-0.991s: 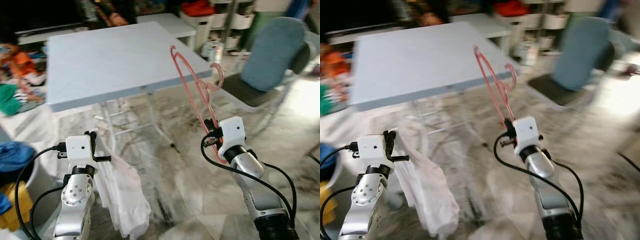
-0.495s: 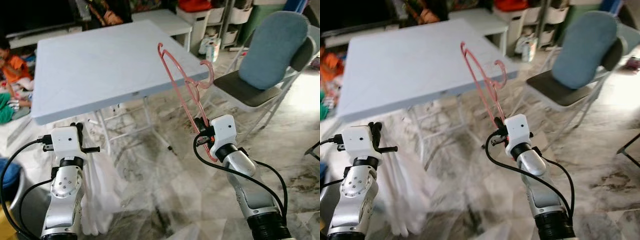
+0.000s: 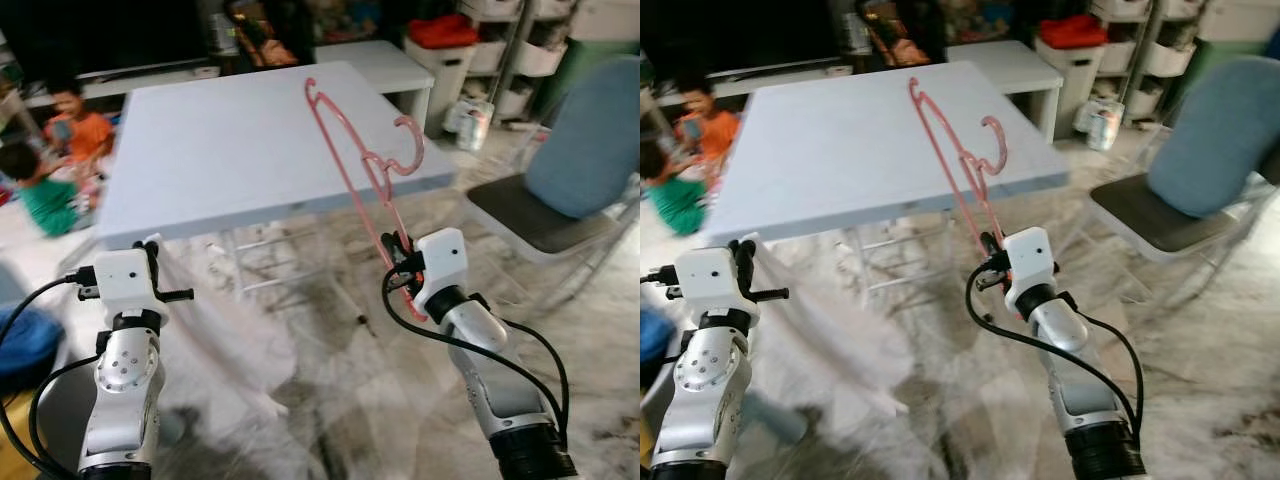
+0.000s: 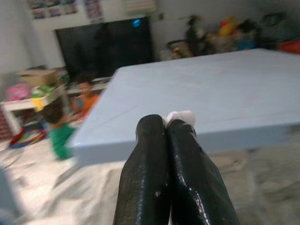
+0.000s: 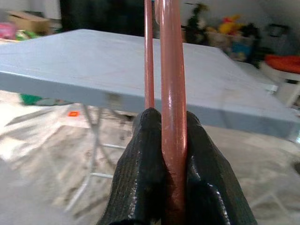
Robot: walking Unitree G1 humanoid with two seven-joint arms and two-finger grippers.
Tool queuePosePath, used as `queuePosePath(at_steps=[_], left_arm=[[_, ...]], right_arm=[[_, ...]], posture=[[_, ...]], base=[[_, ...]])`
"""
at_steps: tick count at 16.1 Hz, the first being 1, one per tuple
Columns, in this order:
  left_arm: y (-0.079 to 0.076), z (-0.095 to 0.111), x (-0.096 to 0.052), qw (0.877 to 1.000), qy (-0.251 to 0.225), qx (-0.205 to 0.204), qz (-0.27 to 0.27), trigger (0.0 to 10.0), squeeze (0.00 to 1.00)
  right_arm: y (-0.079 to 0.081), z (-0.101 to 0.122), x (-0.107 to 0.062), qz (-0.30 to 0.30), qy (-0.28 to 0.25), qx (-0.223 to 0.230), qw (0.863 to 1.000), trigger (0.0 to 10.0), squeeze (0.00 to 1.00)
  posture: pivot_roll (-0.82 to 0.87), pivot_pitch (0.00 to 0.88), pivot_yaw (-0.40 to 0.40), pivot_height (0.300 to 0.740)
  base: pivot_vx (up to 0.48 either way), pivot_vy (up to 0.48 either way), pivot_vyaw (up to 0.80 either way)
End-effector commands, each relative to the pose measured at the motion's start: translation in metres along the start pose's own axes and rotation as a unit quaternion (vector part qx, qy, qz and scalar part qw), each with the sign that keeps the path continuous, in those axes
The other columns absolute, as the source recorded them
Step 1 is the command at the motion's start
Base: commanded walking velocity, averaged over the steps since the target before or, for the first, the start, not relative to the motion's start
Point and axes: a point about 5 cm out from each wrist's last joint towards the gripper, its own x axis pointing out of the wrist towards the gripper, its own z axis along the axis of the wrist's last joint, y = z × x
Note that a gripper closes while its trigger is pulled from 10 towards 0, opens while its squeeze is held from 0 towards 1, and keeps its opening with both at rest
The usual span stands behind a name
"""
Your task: Hang hanger
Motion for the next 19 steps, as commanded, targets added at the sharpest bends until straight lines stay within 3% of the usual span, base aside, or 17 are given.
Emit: queuePosePath(at_steps=[1, 14, 19], left_arm=[[-0.005, 0.007, 0.003, 1.000, -0.016, -0.001, -0.009, 10.0, 0.00], [-0.002, 0.016, 0.013, 1.000, -0.030, 0.000, 0.006, 10.0, 0.00], [-0.007, 0.018, 0.014, 0.999, -0.034, 0.000, -0.001, 10.0, 0.00]], right_arm=[[-0.008, 0.006, -0.001, -0.011, -0.011, -0.003, 1.000, 10.0, 0.00], [-0.006, 0.009, 0.000, -0.006, -0.020, -0.005, 1.000, 10.0, 0.00], [-0.006, 0.010, 0.000, -0.006, -0.021, -0.005, 1.000, 10.0, 0.00]], posture=[[-0.10, 0.000, 0.023, 0.736], [-0.10, 0.000, 0.022, 0.736], [-0.10, 0.000, 0.022, 0.736]], base=[[0.405, 0.259, 0.00], [0.411, 0.246, 0.14], [0.470, 0.000, 0.00]])
